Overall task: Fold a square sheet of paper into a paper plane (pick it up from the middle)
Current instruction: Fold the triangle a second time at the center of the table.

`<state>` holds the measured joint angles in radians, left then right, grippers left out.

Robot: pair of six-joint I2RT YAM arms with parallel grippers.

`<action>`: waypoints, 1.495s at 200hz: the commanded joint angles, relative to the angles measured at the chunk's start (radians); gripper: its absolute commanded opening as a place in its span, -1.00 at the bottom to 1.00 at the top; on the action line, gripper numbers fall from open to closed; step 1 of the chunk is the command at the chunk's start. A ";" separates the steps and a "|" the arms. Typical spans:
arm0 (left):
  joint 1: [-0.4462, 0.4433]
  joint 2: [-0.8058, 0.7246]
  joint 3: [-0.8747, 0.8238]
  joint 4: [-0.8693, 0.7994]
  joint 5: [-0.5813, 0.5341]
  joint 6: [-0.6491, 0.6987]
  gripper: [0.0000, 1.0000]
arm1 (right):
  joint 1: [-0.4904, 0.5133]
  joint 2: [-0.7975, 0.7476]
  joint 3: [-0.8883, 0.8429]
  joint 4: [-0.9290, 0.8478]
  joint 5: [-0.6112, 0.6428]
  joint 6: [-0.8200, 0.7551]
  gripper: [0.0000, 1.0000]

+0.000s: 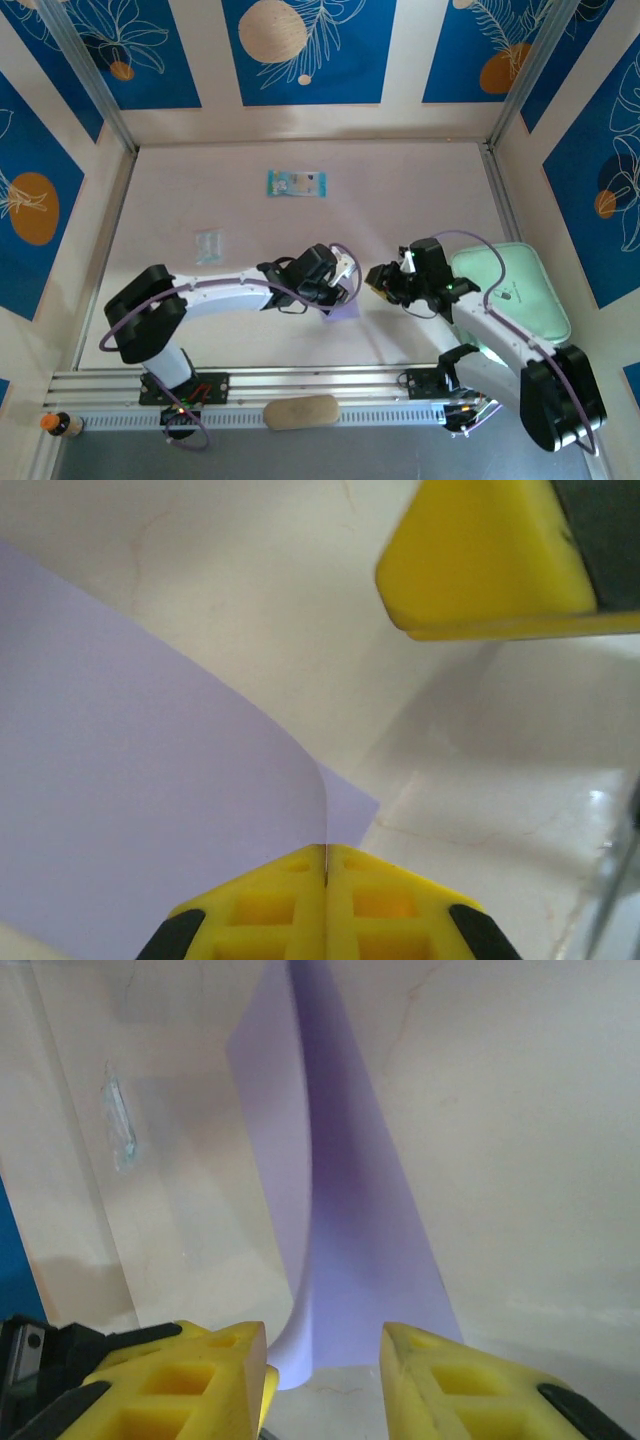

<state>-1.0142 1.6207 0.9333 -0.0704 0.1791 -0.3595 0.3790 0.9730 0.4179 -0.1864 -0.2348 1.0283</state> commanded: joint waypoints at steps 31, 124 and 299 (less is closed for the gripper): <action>0.026 0.038 -0.021 0.097 0.150 -0.127 -1.00 | 0.040 -0.095 -0.097 -0.015 -0.032 0.027 -0.62; 0.036 0.044 -0.051 0.095 0.101 -0.139 -1.00 | 0.196 0.085 -0.098 0.150 -0.013 0.086 -0.88; 0.070 0.056 -0.076 0.119 0.131 -0.147 -1.00 | 0.247 0.308 -0.087 0.148 0.121 0.127 -1.00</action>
<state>-0.9703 1.6653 0.8810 0.0231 0.2871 -0.4934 0.6205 1.2610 0.3294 0.0387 -0.1692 1.1572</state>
